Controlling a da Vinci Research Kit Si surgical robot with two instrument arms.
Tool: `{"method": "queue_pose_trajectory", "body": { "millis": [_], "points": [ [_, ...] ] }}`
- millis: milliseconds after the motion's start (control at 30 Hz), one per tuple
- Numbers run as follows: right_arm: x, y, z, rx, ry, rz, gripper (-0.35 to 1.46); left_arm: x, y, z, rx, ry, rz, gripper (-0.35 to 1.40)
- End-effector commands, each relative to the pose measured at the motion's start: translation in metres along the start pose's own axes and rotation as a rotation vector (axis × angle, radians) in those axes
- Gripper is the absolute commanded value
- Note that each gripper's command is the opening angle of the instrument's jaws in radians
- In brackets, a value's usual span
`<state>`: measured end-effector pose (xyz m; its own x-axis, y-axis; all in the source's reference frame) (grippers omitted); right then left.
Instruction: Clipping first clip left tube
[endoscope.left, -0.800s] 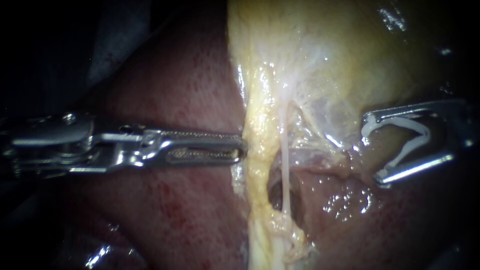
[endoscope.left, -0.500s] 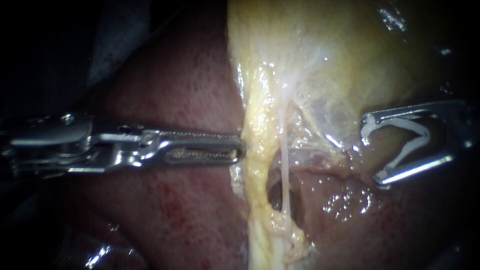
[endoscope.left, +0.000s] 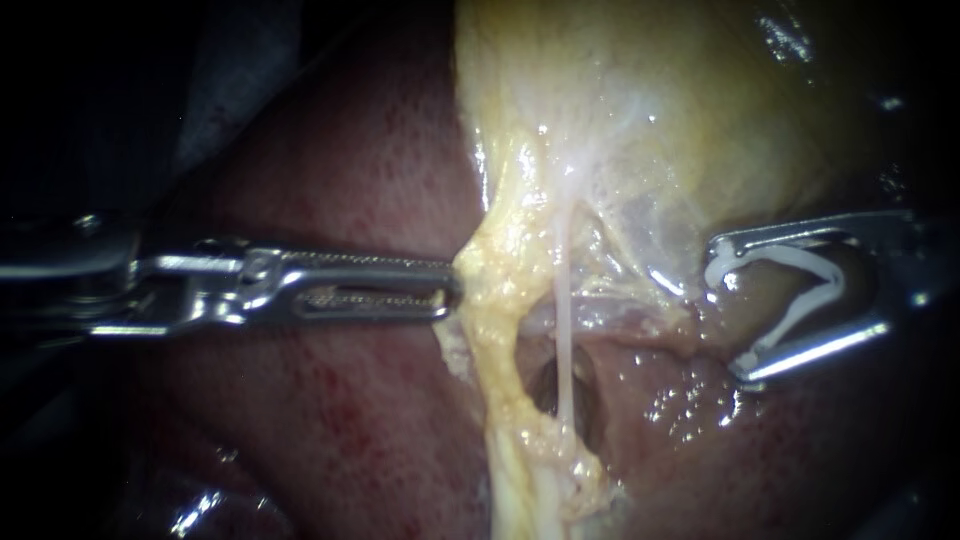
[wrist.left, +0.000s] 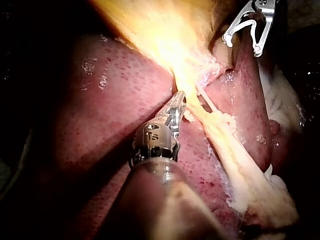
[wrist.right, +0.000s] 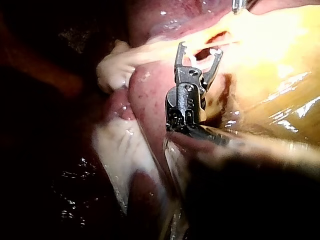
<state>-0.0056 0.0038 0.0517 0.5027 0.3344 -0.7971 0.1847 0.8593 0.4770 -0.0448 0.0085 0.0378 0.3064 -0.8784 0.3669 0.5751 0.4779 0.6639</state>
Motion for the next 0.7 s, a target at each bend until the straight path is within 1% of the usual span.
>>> {"method": "queue_pose_trajectory", "body": {
  "millis": [33,233,367,433,567,700],
  "points": [
    [0.0,-0.0001,0.0002,-0.001,0.0,0.0,0.6,-0.0001,-0.0003,-0.0003,0.0,-0.003,-0.008,-0.35],
    [0.0,-0.0006,0.0016,-0.003,-0.002,-0.005,0.6,-0.0005,-0.0022,-0.0013,-0.001,-0.012,-0.017,-0.35],
    [-0.0002,-0.001,0.0029,-0.008,-0.003,-0.017,0.6,-0.0005,-0.0036,-0.0017,-0.007,-0.015,-0.022,-0.35],
    [-0.0003,-0.0013,0.0037,-0.004,-0.005,-0.009,0.6,-0.0005,-0.0041,-0.0019,-0.007,-0.014,-0.024,-0.35],
    [-0.0009,-0.0018,0.0056,0.007,-0.008,0.0,0.6,-0.0005,-0.0047,-0.0021,-0.004,-0.013,-0.025,-0.35],
    [-0.0018,-0.0025,0.0082,0.028,-0.014,0.02,0.6,-0.0005,-0.0051,-0.0022,-0.001,-0.015,-0.027,-0.35]
  ]
}}
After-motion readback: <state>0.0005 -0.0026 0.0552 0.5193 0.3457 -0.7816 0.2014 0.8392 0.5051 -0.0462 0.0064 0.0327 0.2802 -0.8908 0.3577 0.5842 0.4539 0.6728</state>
